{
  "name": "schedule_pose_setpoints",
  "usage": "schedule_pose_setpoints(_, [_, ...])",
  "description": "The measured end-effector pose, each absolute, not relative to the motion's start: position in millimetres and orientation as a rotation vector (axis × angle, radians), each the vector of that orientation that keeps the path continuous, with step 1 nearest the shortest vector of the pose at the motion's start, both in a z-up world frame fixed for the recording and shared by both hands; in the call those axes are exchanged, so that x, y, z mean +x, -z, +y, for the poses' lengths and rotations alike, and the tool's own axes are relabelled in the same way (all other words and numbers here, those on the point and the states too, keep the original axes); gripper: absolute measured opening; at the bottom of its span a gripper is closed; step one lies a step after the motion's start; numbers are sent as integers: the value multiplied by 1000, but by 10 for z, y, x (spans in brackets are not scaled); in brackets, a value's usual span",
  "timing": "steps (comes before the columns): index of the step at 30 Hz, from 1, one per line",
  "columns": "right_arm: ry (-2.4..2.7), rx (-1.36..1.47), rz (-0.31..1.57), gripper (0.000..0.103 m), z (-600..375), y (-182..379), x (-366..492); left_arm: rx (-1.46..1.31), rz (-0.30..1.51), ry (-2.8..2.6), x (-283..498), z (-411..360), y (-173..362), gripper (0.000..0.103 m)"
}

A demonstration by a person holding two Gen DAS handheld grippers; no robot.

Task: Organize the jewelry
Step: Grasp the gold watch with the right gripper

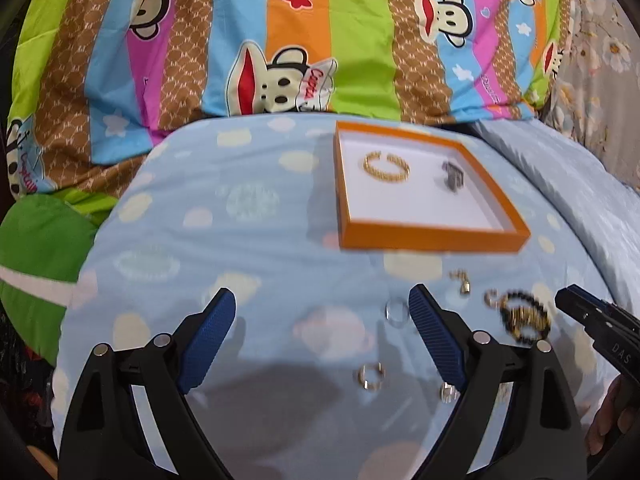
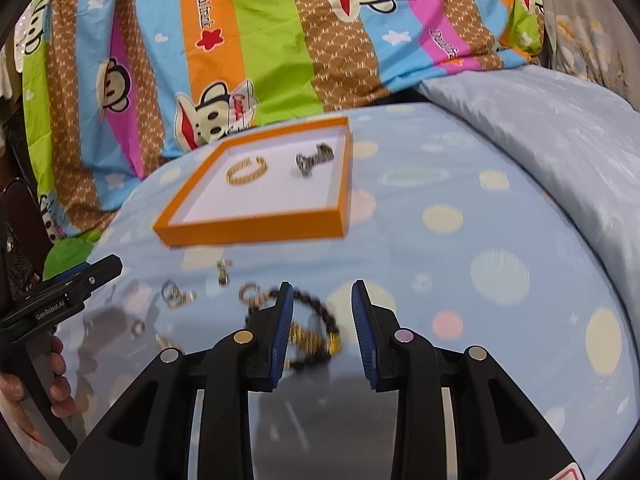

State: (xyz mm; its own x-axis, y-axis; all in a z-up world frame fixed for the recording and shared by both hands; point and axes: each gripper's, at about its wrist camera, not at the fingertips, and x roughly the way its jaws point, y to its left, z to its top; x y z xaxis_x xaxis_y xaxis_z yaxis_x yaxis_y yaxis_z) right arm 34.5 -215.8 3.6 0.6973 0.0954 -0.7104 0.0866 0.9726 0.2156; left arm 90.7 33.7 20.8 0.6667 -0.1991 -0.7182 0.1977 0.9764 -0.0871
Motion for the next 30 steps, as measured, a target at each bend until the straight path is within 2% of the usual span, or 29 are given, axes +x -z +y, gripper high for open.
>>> schedule_pose_setpoints(6, [-9, 260, 829, 30, -2131, 87, 177, -23, 870, 255, 669, 290, -19, 86])
schedule_pose_setpoints(19, [-12, 261, 800, 30, -2013, 72, 94, -38, 866, 233, 624, 293, 36, 86])
schedule_pose_setpoints(29, [-62, 99, 841, 31, -1841, 65, 465, -37, 888, 266, 625, 279, 66, 86])
schedule_pose_setpoints(30, [-72, 82, 851, 34, -1834, 78, 501, -37, 895, 273, 624, 282, 72, 86])
